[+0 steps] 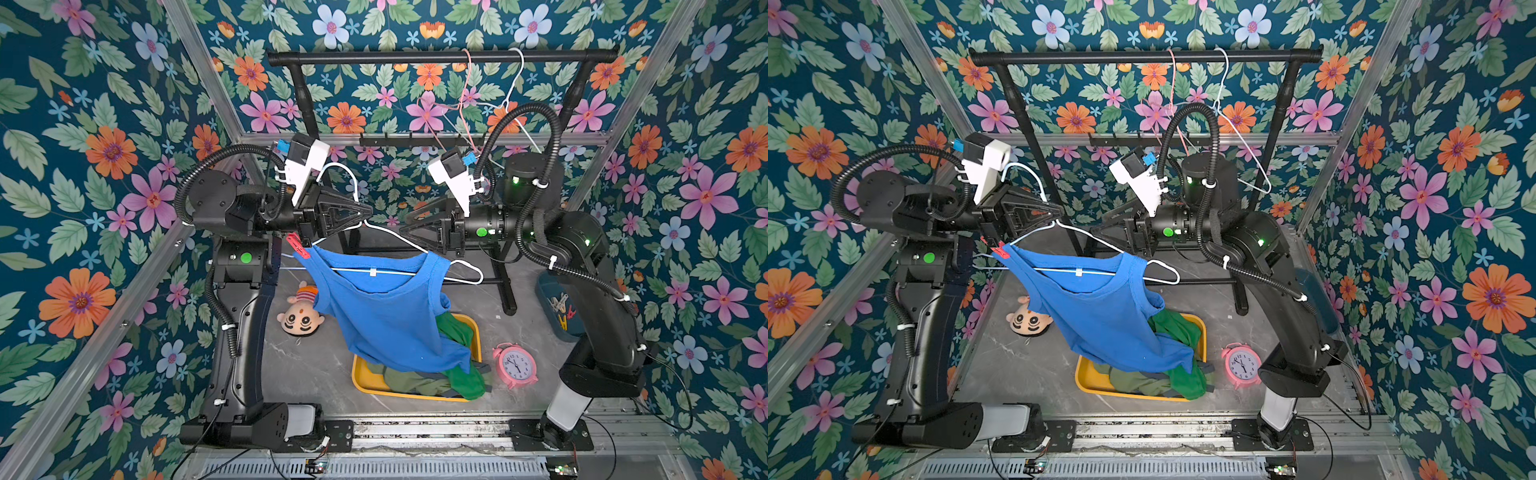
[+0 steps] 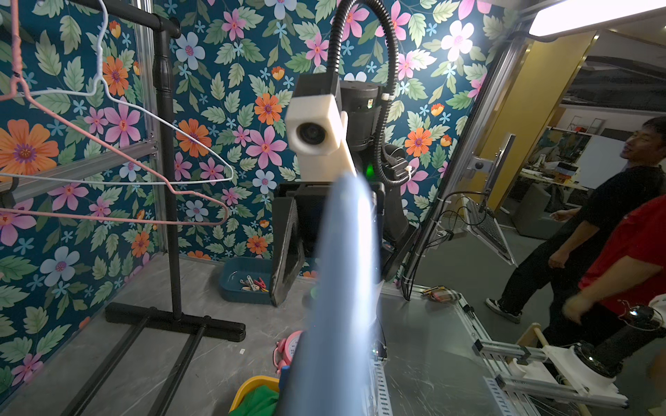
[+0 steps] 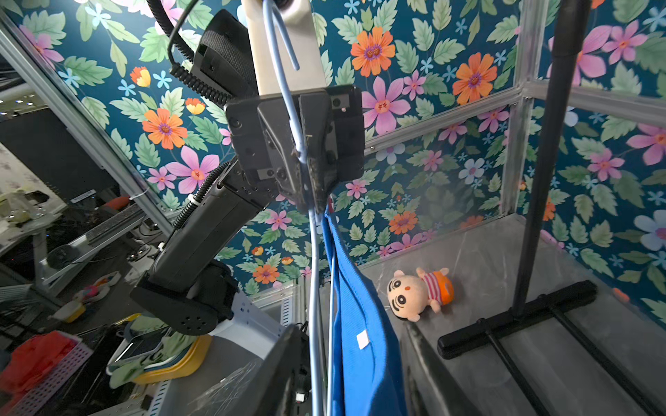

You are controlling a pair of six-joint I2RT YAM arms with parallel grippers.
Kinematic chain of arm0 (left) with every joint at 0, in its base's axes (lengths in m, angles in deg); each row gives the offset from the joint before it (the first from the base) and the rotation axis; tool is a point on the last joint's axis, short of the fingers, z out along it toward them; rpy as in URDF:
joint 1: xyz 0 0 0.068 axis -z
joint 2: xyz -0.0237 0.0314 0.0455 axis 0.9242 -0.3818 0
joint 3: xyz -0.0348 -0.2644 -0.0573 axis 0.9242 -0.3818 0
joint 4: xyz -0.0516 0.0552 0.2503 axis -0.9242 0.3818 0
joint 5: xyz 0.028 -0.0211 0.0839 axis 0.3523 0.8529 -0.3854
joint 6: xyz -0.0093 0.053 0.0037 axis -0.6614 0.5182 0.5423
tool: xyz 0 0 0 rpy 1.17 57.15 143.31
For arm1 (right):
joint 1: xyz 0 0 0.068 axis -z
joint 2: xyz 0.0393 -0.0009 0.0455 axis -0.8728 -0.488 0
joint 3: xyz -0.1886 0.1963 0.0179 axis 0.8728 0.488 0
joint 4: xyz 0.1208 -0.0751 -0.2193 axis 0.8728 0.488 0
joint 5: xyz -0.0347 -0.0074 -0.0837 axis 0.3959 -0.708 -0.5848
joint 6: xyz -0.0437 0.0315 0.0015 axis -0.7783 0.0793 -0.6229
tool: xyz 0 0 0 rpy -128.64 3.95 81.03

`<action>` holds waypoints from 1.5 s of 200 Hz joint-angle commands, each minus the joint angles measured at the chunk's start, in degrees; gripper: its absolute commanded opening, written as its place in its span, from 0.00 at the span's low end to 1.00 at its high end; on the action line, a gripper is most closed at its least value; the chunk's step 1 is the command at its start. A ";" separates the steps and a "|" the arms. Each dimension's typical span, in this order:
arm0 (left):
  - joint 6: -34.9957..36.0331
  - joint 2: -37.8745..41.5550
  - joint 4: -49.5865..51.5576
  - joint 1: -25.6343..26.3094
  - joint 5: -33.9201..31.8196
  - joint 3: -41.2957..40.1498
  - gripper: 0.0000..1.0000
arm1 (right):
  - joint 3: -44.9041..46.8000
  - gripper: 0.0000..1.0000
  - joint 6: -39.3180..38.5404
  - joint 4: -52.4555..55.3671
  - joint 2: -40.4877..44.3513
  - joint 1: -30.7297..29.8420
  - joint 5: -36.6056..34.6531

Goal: Remove the clothespins securing tank tops to the hanger
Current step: Adjust the hanger.

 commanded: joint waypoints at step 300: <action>-11.87 2.34 -18.35 -5.55 5.78 2.36 0.76 | 7.97 0.00 -4.99 -0.57 9.18 5.42 3.49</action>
